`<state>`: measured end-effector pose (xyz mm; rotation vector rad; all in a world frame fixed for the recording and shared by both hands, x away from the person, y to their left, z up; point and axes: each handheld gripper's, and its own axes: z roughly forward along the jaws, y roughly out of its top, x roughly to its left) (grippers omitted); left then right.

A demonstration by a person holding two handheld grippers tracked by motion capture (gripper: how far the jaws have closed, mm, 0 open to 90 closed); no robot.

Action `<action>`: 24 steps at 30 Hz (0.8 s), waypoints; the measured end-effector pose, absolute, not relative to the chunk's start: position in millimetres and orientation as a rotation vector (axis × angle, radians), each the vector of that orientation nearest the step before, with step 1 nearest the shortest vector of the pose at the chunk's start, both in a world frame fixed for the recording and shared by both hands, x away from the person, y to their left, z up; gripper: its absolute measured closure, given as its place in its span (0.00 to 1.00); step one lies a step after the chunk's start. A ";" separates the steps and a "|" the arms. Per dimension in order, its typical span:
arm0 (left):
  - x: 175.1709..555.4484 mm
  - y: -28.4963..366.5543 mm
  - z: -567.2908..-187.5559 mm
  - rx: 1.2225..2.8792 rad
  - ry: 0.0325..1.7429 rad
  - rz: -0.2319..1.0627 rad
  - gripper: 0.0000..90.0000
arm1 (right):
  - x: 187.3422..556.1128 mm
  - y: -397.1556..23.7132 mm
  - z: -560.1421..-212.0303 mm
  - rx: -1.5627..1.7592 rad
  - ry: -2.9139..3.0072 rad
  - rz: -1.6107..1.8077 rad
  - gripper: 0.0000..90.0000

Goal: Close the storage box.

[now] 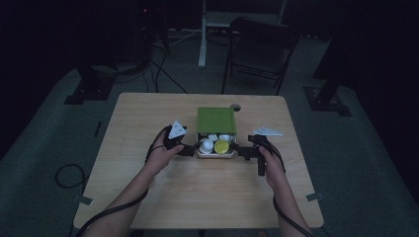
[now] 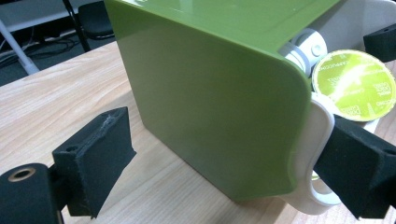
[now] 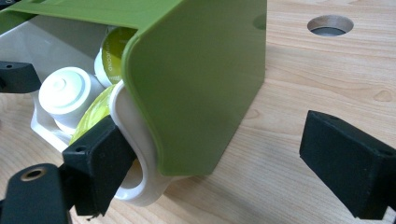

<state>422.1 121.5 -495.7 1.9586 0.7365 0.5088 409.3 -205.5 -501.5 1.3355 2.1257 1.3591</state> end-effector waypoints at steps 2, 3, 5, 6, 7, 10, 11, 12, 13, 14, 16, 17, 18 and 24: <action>423.4 121.6 -495.6 1.960 0.736 0.513 0.10 | 410.3 -205.1 -501.5 1.340 2.122 1.354 0.12; 423.9 121.4 -495.7 1.958 0.739 0.514 0.10 | 410.8 -204.9 -501.5 1.341 2.121 1.351 0.12; 425.0 121.3 -495.8 1.957 0.742 0.516 0.10 | 411.9 -204.5 -501.5 1.343 2.118 1.346 0.12; 425.5 121.1 -495.9 1.956 0.744 0.520 0.10 | 412.4 -204.3 -501.4 1.344 2.116 1.343 0.12; 426.0 121.1 -495.7 1.958 0.744 0.523 0.09 | 412.8 -204.1 -501.5 1.346 2.113 1.342 0.12; 426.5 120.5 -495.8 1.954 0.747 0.535 0.09 | 413.9 -203.5 -501.7 1.358 2.103 1.338 0.12; 426.8 120.3 -495.7 1.953 0.753 0.538 0.09 | 414.0 -203.2 -501.8 1.365 2.097 1.336 0.12; 427.1 120.2 -495.5 1.953 0.761 0.540 0.09 | 414.2 -202.9 -502.0 1.368 2.094 1.335 0.12; 427.2 119.9 -495.4 1.952 0.765 0.542 0.09 | 414.3 -202.6 -502.1 1.373 2.090 1.335 0.12; 427.3 119.4 -495.3 1.953 0.765 0.546 0.09 | 414.4 -202.3 -502.1 1.381 2.083 1.333 0.12; 427.5 118.9 -494.6 1.955 0.781 0.555 0.09 | 414.2 -201.7 -502.4 1.390 2.070 1.331 0.12; 427.5 118.4 -494.3 1.956 0.785 0.557 0.09 | 413.9 -201.1 -502.5 1.396 2.063 1.331 0.12; 427.4 117.7 -493.8 1.960 0.783 0.566 0.09 | 413.6 -200.7 -502.6 1.401 2.058 1.329 0.12; 427.5 116.0 -492.1 1.964 0.791 0.574 0.09 | 412.1 -198.3 -500.7 1.423 2.034 1.290 0.11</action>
